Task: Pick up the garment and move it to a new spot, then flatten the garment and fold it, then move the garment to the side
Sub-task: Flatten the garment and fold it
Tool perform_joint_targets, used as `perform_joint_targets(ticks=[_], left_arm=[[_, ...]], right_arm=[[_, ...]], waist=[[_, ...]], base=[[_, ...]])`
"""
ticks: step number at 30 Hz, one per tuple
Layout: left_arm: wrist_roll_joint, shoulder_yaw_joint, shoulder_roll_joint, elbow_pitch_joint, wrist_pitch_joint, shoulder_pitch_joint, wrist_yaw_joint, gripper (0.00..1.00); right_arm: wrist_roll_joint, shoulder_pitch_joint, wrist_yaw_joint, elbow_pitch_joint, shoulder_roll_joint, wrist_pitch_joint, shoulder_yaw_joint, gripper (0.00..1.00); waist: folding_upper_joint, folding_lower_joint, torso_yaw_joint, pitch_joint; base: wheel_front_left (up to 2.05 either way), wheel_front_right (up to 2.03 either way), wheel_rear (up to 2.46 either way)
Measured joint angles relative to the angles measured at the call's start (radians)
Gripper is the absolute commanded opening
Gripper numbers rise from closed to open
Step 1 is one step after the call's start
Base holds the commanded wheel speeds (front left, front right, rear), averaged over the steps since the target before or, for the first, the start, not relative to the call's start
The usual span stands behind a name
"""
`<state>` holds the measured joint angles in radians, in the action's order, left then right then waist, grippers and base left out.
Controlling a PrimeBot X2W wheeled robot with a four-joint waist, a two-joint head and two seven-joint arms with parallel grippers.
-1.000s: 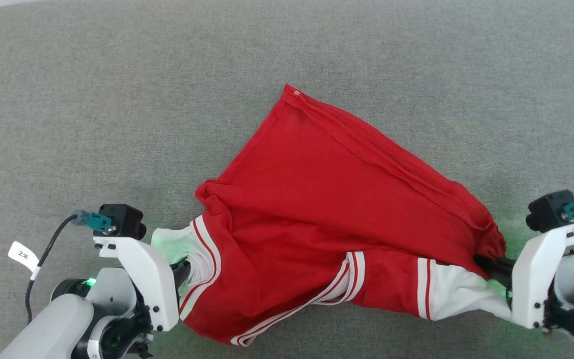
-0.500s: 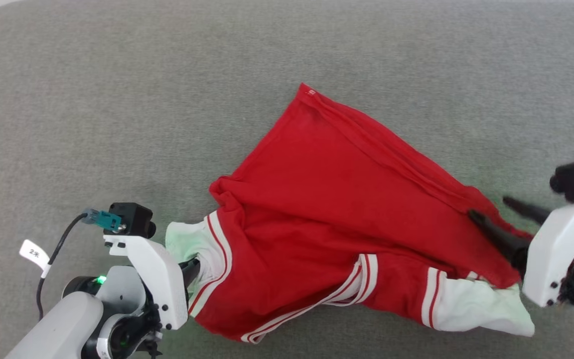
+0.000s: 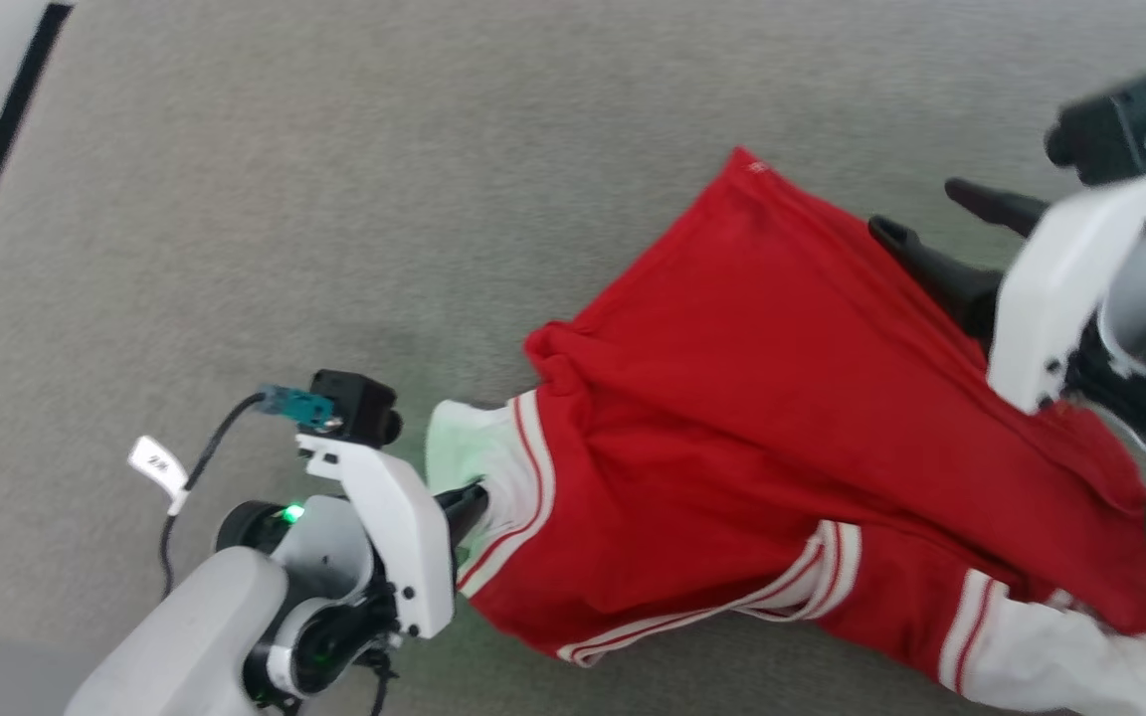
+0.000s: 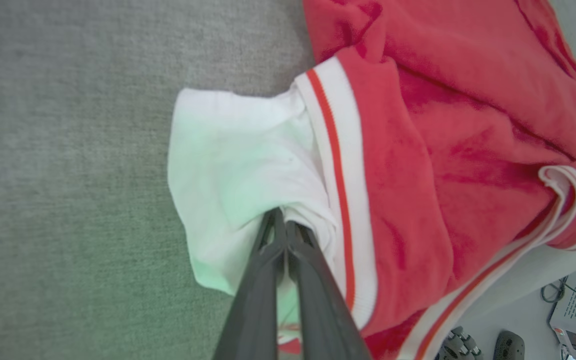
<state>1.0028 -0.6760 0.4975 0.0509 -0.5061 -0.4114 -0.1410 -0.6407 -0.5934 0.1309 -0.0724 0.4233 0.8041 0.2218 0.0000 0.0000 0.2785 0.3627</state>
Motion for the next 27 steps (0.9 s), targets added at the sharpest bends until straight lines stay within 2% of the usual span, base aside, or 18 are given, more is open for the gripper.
perform_joint_targets(ticks=[7, 14, 21, 22, 23, 27], left_arm=[[-0.008, -0.035, -0.059, 0.053, 0.004, -0.047, 0.043, 0.0], [-0.008, -0.054, -0.097, 0.106, 0.011, -0.069, 0.078, 0.0], [-0.003, -0.063, -0.114, 0.146, 0.015, -0.075, 0.098, 0.0], [0.0, -0.063, -0.114, 0.153, 0.015, -0.075, 0.1, 0.0], [0.001, -0.062, -0.114, 0.158, 0.013, -0.077, 0.101, 0.0], [0.002, -0.053, -0.092, 0.17, -0.006, -0.105, 0.101, 0.0]], right_arm=[[-0.01, -0.209, 0.0, 0.303, 0.031, -0.049, 0.175, 1.0], [-0.016, -0.339, 0.0, 0.574, 0.08, -0.073, 0.351, 1.0], [-0.085, -0.4, 0.0, 0.743, 0.072, -0.081, 0.457, 1.0], [-0.092, -0.404, -0.001, 0.748, 0.07, -0.089, 0.476, 0.44], [-0.103, -0.405, -0.002, 0.758, 0.069, -0.105, 0.484, 0.0], [-0.143, -0.416, 0.0, 0.772, 0.062, -0.164, 0.515, 0.0]], waist=[[0.0, 0.0, 0.102, 0.027], [0.0, 0.0, 0.184, 0.046], [0.0, -0.0001, 0.219, 0.045], [0.0, 0.0, 0.219, 0.042], [0.0, 0.0, 0.216, 0.04], [0.0, 0.0, 0.196, 0.025]], base=[[0.0, 0.0, 0.0], [0.0, 0.0, 0.0], [0.0, 0.0, 0.0], [0.0, 0.0, 0.0], [0.0, 0.0, 0.0], [0.0, 0.0, 0.0]])
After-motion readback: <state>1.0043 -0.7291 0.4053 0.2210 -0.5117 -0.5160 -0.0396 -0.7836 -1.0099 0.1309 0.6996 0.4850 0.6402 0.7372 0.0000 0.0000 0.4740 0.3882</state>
